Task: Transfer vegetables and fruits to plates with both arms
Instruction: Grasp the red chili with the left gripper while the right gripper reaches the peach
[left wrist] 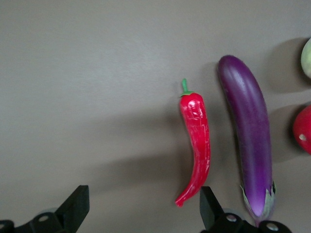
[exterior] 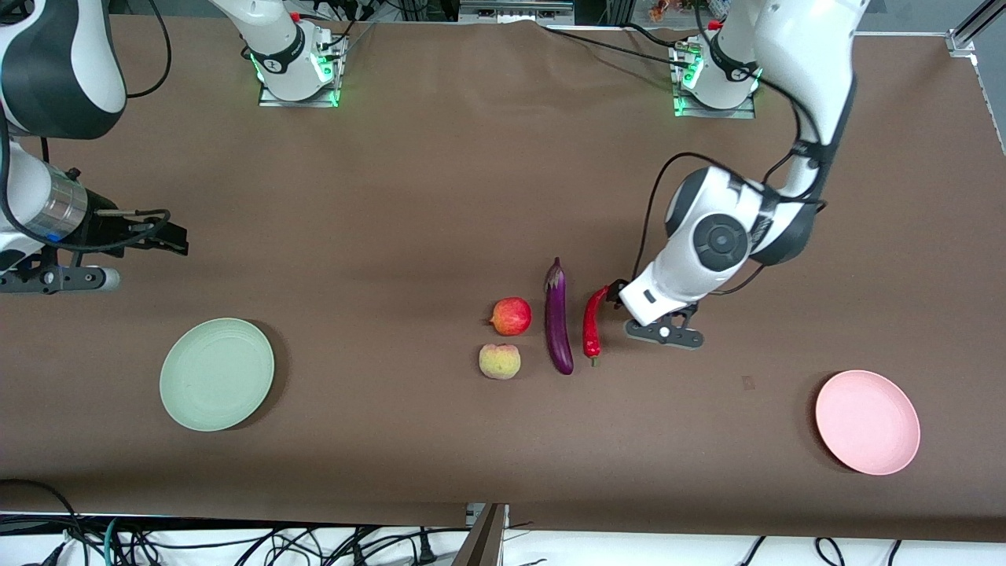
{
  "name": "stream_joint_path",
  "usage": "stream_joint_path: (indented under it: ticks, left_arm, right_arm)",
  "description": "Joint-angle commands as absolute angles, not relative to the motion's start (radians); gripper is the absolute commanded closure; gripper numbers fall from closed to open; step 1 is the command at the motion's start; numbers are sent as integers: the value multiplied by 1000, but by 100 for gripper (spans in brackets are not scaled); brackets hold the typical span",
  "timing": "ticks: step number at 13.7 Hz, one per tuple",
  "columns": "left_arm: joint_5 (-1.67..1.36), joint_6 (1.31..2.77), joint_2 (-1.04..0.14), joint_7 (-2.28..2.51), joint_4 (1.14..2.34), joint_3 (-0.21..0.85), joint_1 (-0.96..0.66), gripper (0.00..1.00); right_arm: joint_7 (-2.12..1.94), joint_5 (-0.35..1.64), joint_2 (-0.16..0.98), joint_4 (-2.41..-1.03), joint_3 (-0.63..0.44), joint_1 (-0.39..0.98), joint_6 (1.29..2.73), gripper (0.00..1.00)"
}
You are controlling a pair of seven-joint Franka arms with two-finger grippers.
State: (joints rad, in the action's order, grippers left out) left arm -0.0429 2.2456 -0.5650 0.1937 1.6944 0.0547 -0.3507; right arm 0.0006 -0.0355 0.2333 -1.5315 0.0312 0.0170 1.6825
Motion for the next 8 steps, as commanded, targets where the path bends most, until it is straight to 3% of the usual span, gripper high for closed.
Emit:
stream_joint_path:
  ticks: [1, 8]
  left_arm:
    - [-55, 2319, -635, 199, 1663, 40, -402, 0]
    - [-51, 2465, -725, 221, 1663, 40, -436, 0]
  right_arm:
    - [9, -12, 276, -1522, 37, 18, 1747, 0]
    - [188, 80, 423, -1520, 37, 112, 1983, 0]
